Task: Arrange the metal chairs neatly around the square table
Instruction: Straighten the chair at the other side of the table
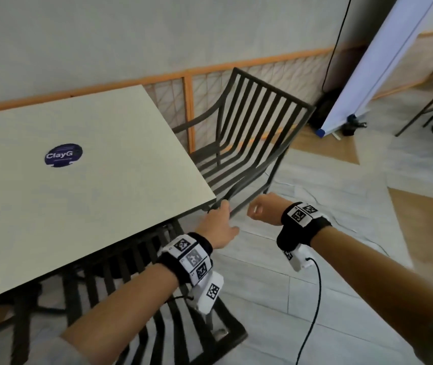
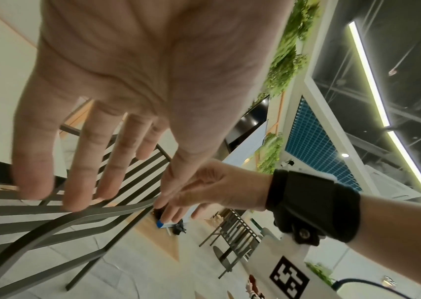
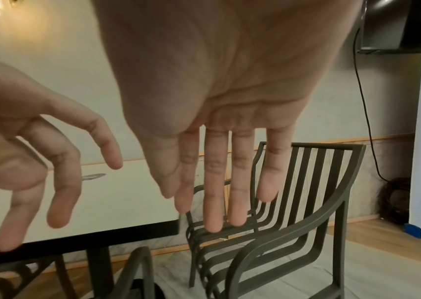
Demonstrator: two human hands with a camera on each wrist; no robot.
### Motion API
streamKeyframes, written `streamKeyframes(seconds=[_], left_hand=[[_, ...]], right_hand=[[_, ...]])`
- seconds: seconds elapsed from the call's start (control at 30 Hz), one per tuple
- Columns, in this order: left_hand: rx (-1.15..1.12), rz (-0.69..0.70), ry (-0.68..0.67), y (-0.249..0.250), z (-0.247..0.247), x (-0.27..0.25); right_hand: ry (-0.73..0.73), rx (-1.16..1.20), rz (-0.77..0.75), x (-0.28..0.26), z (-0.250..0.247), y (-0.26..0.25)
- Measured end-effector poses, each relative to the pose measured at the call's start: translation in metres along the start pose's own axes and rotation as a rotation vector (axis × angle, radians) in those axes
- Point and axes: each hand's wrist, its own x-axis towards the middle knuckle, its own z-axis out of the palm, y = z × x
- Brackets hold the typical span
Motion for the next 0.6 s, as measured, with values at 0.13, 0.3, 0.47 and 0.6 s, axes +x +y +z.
streamKeyframes(seconds=[0.13, 0.3, 0.47, 0.6], left_hand=[[-0.035, -0.039, 0.069, 0.026, 0.01, 0.079], [0.009, -0.13, 0.125, 0.039, 0.044, 0.195], [0.032, -0.243, 0.141, 0.022, 0.085, 0.327], [0.142, -0.291, 0.107, -0.008, 0.113, 0.402]], right_hand=[[-0.006, -0.09, 0.006, 0.062, -0.038, 0.054], [-0.044, -0.207, 0.05, 0.165, -0.066, 0.124], [-0.045, -0.189, 0.029, 0.283, -0.061, 0.184], [-0.034, -0.252, -0.018, 0.345, -0.037, 0.22]])
